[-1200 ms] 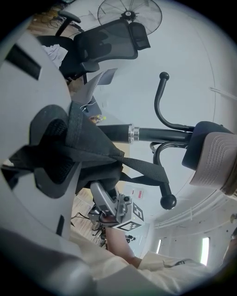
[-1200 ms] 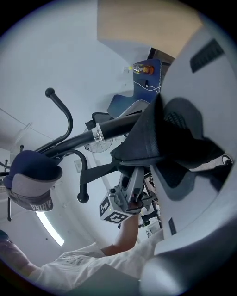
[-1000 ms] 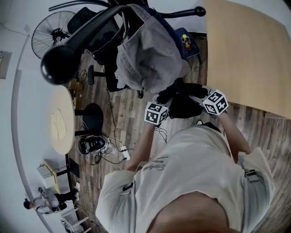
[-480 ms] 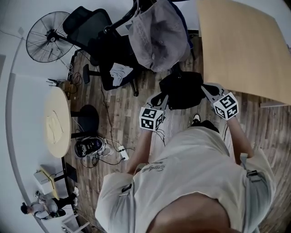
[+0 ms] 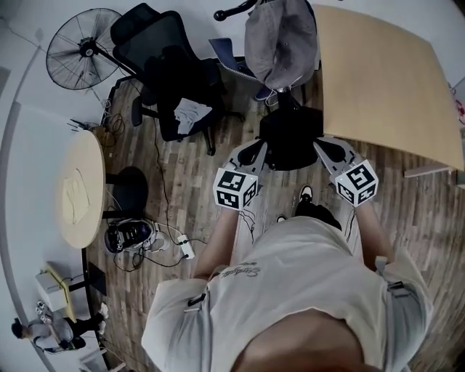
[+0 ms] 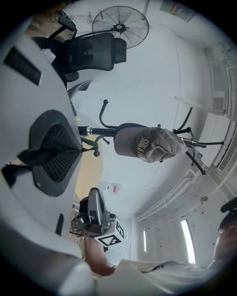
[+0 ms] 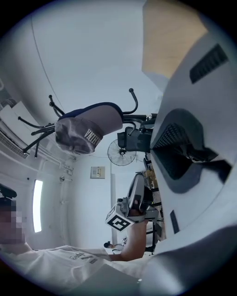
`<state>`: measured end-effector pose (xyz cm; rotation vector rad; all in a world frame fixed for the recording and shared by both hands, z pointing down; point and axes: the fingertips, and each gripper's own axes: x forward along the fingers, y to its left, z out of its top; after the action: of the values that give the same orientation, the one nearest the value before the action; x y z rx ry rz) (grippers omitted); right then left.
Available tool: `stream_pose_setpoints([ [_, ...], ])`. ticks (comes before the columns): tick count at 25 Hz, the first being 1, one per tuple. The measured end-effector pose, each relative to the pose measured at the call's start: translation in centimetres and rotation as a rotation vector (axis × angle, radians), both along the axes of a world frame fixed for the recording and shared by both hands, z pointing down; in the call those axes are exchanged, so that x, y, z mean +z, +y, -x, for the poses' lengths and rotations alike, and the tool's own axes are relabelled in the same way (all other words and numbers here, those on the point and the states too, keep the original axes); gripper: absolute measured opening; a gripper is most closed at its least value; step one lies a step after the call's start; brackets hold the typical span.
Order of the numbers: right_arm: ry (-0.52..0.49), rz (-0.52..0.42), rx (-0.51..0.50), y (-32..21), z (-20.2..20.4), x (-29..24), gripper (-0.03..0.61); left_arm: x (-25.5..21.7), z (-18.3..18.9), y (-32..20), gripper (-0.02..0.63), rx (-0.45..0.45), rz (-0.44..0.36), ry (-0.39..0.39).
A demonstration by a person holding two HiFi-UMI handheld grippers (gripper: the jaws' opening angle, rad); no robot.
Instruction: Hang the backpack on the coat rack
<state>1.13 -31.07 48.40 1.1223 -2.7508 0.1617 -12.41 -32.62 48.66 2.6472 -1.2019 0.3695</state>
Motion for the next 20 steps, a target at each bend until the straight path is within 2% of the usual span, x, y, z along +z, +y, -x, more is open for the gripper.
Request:
stream_pose_setpoints([
  [5, 0.010, -0.073, 0.036, 3.2, 0.7, -4.3, -0.006, -3.3, -0.1, 0.7, 0.025, 0.010, -0.067, 0.029],
  [10, 0.028, -0.154, 0.047, 5.0, 1.1, -8.7, -0.006, -4.9, -0.3, 1.0, 0.025, -0.012, -0.076, 0.066],
  [14, -0.010, -0.129, 0.045, 4.9, 0.9, -9.0, -0.006, -6.7, -0.9, 2.1, 0.026, 0.016, -0.121, 0.025],
  [18, -0.024, -0.127, 0.040, 4.2, 0.0, -9.2, -0.006, -8.7, -2.0, 2.4, 0.026, 0.005, -0.180, -0.024],
  [20, -0.023, -0.137, 0.034, 3.9, -0.6, -9.6, -0.006, -9.5, -2.7, 2.5, 0.026, 0.000, -0.183, -0.015],
])
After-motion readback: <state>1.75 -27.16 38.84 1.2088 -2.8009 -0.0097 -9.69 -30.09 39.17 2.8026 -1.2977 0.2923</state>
